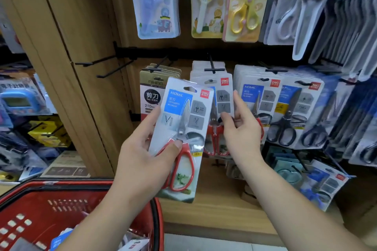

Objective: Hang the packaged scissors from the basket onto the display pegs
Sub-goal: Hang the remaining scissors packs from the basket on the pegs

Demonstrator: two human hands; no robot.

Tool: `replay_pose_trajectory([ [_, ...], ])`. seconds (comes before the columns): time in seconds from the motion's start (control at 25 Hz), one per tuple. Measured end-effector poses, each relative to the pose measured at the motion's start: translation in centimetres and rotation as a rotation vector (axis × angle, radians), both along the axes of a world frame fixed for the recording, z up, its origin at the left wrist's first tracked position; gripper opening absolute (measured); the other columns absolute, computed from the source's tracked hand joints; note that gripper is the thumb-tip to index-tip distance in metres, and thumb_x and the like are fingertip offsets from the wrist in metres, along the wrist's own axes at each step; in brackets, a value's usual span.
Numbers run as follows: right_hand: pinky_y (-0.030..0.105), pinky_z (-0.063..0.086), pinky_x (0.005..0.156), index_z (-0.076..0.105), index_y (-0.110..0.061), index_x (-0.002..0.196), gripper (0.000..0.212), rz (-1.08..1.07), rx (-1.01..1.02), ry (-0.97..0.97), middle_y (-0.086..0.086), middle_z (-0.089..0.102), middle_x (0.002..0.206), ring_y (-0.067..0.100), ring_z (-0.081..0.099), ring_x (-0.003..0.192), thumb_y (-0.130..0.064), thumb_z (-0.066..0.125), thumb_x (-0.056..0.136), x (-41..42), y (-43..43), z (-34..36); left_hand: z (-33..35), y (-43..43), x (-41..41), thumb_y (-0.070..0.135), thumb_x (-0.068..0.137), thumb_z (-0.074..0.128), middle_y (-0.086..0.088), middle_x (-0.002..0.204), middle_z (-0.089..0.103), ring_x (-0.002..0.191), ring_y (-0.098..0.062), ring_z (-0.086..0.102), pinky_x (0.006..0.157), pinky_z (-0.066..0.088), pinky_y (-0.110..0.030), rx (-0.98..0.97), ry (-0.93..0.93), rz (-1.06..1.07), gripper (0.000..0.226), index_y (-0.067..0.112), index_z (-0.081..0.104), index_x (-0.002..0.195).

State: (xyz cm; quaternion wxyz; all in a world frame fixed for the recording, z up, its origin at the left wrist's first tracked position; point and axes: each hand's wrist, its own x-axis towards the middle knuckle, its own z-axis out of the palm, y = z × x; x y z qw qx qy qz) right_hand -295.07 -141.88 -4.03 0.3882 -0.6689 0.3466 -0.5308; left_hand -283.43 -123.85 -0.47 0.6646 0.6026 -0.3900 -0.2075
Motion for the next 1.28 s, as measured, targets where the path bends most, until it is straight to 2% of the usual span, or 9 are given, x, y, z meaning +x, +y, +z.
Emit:
replay_pose_trajectory([
  [0.08,0.03,0.058,0.1,0.048,-0.036,0.155,0.058,-0.031,0.019,0.007,-0.009,0.065,0.143,-0.004,0.067,0.109,-0.017,0.066,0.103,-0.4,-0.5,-0.1,0.1,-1.4,-0.2,0.006,0.093,0.075,0.024,0.119,0.075,0.106,-0.007,0.076,0.076,0.065,-0.027,-0.032,-0.019,0.001,0.068,0.055,0.055,0.135],
  [0.24,0.042,0.06,0.096,0.054,-0.033,0.152,0.053,-0.091,-0.05,0.093,-0.009,0.072,0.121,0.008,0.069,0.106,-0.024,0.068,0.101,-0.9,-1.3,0.0,-0.9,-5.2,-0.8,0.009,0.095,0.076,0.032,0.127,0.065,0.115,0.002,0.069,0.086,0.063,-0.026,-0.058,-0.122,0.017,0.07,0.057,0.049,0.139],
  [0.44,0.037,0.059,0.095,0.06,-0.027,0.147,0.045,-0.092,-0.09,0.132,-0.011,0.075,0.108,0.005,0.07,0.1,-0.021,0.065,0.102,-1.9,-2.1,0.5,-4.6,-8.2,-1.2,0.036,0.096,0.073,0.032,0.125,0.053,0.127,-0.003,0.059,0.108,0.054,-0.039,0.023,-0.288,0.131,0.082,0.054,0.025,0.16],
  [0.56,0.037,0.06,0.095,0.072,-0.026,0.132,0.034,-0.008,-0.147,0.127,-0.015,0.076,0.113,0.002,0.069,0.107,-0.012,0.056,0.105,-2.0,-1.9,0.1,-6.1,-8.8,-1.6,0.038,0.098,0.072,0.029,0.135,0.05,0.133,0.001,0.053,0.108,0.053,-0.028,0.049,-0.298,0.116,0.082,0.057,0.021,0.161],
  [0.68,0.033,0.06,0.09,0.064,-0.024,0.141,0.038,-0.022,-0.085,0.074,-0.011,0.075,0.106,0.003,0.07,0.096,-0.014,0.054,0.106,-1.7,-2.3,0.0,-5.9,-9.8,-1.0,0.036,0.099,0.07,0.033,0.134,0.047,0.127,0.018,0.046,0.101,0.045,-0.007,0.121,-0.325,0.144,0.082,0.056,0.019,0.16],
  [0.88,0.017,0.058,0.075,0.06,-0.028,0.145,0.047,0.045,-0.065,0.179,-0.017,0.071,0.098,-0.007,0.067,0.091,-0.026,0.071,0.099,-1.7,-1.9,0.0,-6.0,-11.8,0.9,0.033,0.099,0.072,0.022,0.15,0.053,0.138,-0.006,0.054,0.111,0.053,-0.041,0.157,-0.327,0.127,0.083,0.058,0.021,0.159],
  [0.96,0.018,0.058,0.073,0.063,-0.031,0.138,0.044,0.016,-0.072,0.208,-0.016,0.07,0.094,-0.004,0.067,0.087,-0.027,0.075,0.096,-1.8,-2.2,-0.2,-5.8,-12.2,1.3,0.031,0.099,0.072,0.015,0.148,0.055,0.134,-0.006,0.055,0.11,0.054,-0.041,0.173,-0.366,0.152,0.082,0.057,0.023,0.159],
  [1.12,0.042,0.059,0.072,0.072,-0.031,0.092,0.011,-0.055,-0.137,0.258,-0.009,0.066,0.07,0.008,0.064,0.072,-0.032,0.082,0.087,-1.4,-2.3,-0.4,-5.6,-12.8,1.7,0.041,0.097,0.072,0.007,0.133,0.054,0.118,-0.015,0.062,0.1,0.058,-0.043,0.247,-0.516,0.199,0.085,0.055,0.017,0.161],
  [1.28,0.045,0.06,0.071,0.069,-0.038,0.105,0.024,0.052,-0.075,0.37,-0.009,0.066,0.069,0.01,0.066,0.071,-0.035,0.083,0.085,-0.7,-1.9,-2.0,-6.5,-11.6,1.7,0.033,0.097,0.075,0.011,0.123,0.054,0.106,-0.005,0.06,0.093,0.058,-0.033,0.302,-0.52,0.19,0.09,0.054,0.016,0.162],
])
